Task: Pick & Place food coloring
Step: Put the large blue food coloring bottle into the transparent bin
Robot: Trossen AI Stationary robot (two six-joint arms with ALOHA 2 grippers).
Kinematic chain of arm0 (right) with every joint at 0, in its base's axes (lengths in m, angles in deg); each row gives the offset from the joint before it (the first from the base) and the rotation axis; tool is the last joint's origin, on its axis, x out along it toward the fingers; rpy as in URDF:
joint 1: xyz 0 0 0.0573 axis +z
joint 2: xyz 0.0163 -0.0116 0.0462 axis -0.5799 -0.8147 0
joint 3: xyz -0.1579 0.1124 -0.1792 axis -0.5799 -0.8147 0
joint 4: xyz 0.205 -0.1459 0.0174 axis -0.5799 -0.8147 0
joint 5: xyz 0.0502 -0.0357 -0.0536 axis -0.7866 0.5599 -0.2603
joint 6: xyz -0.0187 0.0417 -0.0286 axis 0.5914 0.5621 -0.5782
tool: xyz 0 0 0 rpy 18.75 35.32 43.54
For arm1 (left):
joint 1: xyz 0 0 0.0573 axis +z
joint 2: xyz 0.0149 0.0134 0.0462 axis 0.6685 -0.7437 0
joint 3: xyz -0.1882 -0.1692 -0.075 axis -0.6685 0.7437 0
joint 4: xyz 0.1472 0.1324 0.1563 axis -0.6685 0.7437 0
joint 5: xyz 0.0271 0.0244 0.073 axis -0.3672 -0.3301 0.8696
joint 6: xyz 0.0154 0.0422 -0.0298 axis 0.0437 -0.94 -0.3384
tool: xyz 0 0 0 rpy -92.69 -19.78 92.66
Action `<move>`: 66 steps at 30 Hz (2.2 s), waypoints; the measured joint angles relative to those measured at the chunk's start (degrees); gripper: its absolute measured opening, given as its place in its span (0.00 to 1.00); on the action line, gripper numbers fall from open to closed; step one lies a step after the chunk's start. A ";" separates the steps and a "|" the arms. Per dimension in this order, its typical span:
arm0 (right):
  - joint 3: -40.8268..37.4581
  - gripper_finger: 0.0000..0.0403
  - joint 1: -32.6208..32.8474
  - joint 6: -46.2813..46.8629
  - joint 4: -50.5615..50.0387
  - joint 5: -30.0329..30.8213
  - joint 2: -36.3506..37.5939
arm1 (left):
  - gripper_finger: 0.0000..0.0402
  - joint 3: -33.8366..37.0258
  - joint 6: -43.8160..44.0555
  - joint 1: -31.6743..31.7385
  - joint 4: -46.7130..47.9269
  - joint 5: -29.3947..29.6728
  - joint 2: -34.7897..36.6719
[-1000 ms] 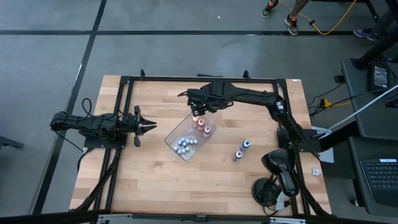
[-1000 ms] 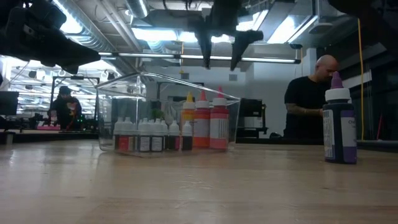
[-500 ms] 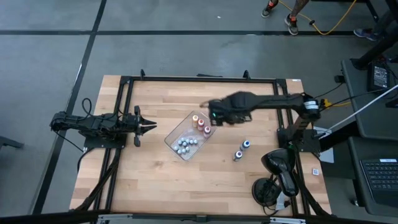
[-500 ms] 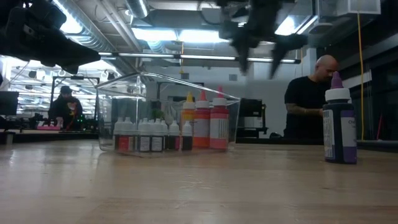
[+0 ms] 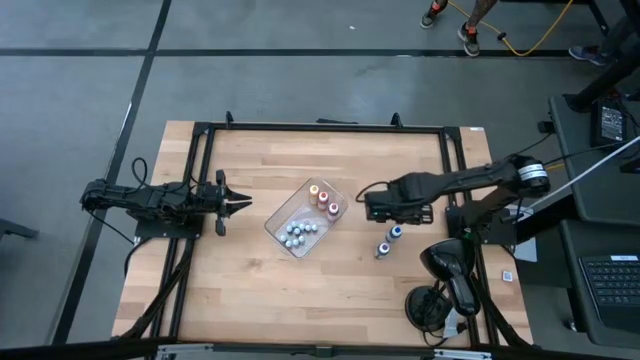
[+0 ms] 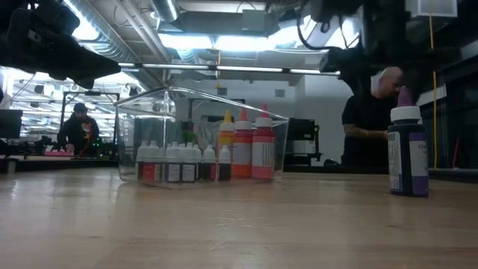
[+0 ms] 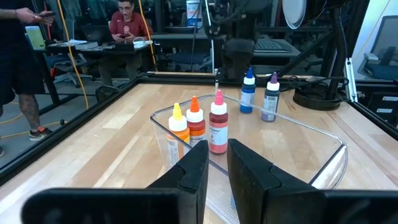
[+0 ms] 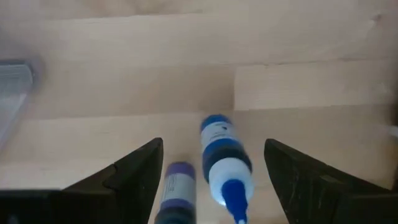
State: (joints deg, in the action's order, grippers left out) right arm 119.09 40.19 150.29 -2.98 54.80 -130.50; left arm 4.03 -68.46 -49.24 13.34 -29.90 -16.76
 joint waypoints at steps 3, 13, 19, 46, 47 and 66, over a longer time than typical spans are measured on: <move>-3.96 0.69 1.23 2.45 4.65 -1.61 1.15 | 0.13 -0.01 0.00 0.02 0.00 0.00 0.01; -10.76 0.69 4.97 5.77 12.87 -2.76 1.28 | 0.15 0.00 0.00 0.00 0.01 0.00 0.02; -11.59 0.62 5.32 5.65 12.60 -1.92 1.28 | 0.14 0.00 0.00 0.00 0.00 0.00 0.00; 10.70 0.37 -2.15 -22.06 -6.15 5.31 -2.28 | 0.14 0.00 0.00 0.02 0.02 0.00 0.02; 12.96 0.37 -2.88 -23.95 -6.99 5.76 -3.09 | 0.14 -0.02 0.00 0.02 0.02 0.00 0.00; 57.92 0.37 -6.96 -51.51 -12.73 7.77 -27.07 | 0.14 -0.01 0.01 0.00 0.00 0.00 0.01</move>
State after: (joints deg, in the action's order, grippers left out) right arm 177.01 33.23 98.78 -15.71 62.57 -157.57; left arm 4.02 -68.46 -49.24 13.34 -29.90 -16.75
